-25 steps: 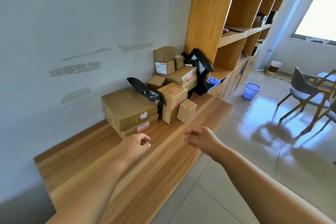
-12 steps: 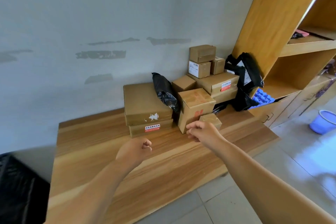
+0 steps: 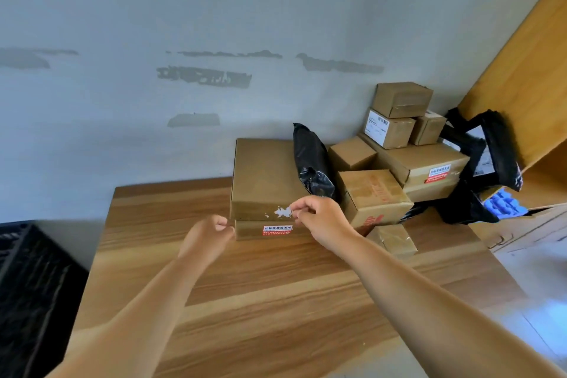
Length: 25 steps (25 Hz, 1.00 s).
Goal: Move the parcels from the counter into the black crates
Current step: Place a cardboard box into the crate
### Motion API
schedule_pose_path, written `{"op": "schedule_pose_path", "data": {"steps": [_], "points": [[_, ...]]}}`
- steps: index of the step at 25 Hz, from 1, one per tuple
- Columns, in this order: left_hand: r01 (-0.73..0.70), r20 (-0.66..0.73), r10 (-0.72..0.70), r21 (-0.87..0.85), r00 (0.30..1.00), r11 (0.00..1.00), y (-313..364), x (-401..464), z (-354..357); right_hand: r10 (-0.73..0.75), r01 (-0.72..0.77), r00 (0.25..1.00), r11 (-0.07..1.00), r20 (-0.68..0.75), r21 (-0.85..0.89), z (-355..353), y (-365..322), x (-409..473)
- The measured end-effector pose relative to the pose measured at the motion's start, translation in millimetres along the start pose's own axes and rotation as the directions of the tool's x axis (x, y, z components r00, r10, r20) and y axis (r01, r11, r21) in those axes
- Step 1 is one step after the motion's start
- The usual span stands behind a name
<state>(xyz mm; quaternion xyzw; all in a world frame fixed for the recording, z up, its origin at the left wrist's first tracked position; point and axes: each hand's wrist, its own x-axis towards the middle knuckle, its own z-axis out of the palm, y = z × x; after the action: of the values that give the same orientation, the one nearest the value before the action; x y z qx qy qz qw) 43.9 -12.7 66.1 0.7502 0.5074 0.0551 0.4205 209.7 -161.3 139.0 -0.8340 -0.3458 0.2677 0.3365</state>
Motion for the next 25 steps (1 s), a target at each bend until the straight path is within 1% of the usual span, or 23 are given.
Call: {"op": "schedule_pose_path", "data": {"steps": [2, 5, 8, 9, 10, 12, 14, 16, 20, 23, 25], "points": [[0.026, 0.02, -0.024, -0.077, 1.0, 0.997, 4, 23, 4, -0.047, 0.045, 0.998, 0.997, -0.029, -0.07, 0, -6, 23], [0.075, 0.069, -0.065, -0.151, 0.995, 0.986, 7, 57, 12, -0.072, 0.07, 0.997, 0.992, -0.01, -0.108, 8, -11, 54], [0.176, 0.115, -0.156, -0.197, 0.981, 0.965, 11, 82, 17, -0.094, 0.095, 0.995, 0.988, 0.014, -0.122, 20, -11, 73], [0.213, 0.133, -0.185, -0.239, 0.974, 0.947, 12, 88, 18, -0.112, 0.112, 0.994, 0.987, 0.012, -0.118, 22, -10, 76], [0.256, 0.16, -0.215, -0.316, 0.963, 0.914, 11, 97, 20, -0.121, 0.121, 0.993, 0.987, 0.006, -0.109, 24, -10, 81], [0.355, 0.251, -0.262, -0.482, 0.932, 0.801, 9, 112, 23, -0.119, 0.119, 0.993, 0.989, 0.0, -0.085, 24, -9, 91], [0.398, 0.324, -0.252, -0.549, 0.912, 0.735, 5, 121, 26, -0.126, 0.126, 0.992, 0.988, -0.003, -0.094, 22, -8, 98], [0.396, 0.318, -0.248, -0.597, 0.915, 0.698, 2, 128, 31, -0.147, 0.147, 0.989, 0.983, 0.007, -0.111, 19, -8, 106], [0.372, 0.26, -0.266, -0.655, 0.928, 0.658, -4, 122, 28, -0.194, 0.197, 0.98, 0.977, 0.049, -0.076, 19, -13, 121], [0.347, 0.203, -0.294, -0.711, 0.934, 0.611, -19, 105, 17, -0.272, 0.28, 0.958, 0.954, 0.086, -0.107, 22, -19, 131], [0.329, 0.169, -0.312, -0.742, 0.935, 0.584, -28, 91, 5, -0.291, 0.31, 0.947, 0.94, 0.14, -0.143, 25, -19, 136]]}}
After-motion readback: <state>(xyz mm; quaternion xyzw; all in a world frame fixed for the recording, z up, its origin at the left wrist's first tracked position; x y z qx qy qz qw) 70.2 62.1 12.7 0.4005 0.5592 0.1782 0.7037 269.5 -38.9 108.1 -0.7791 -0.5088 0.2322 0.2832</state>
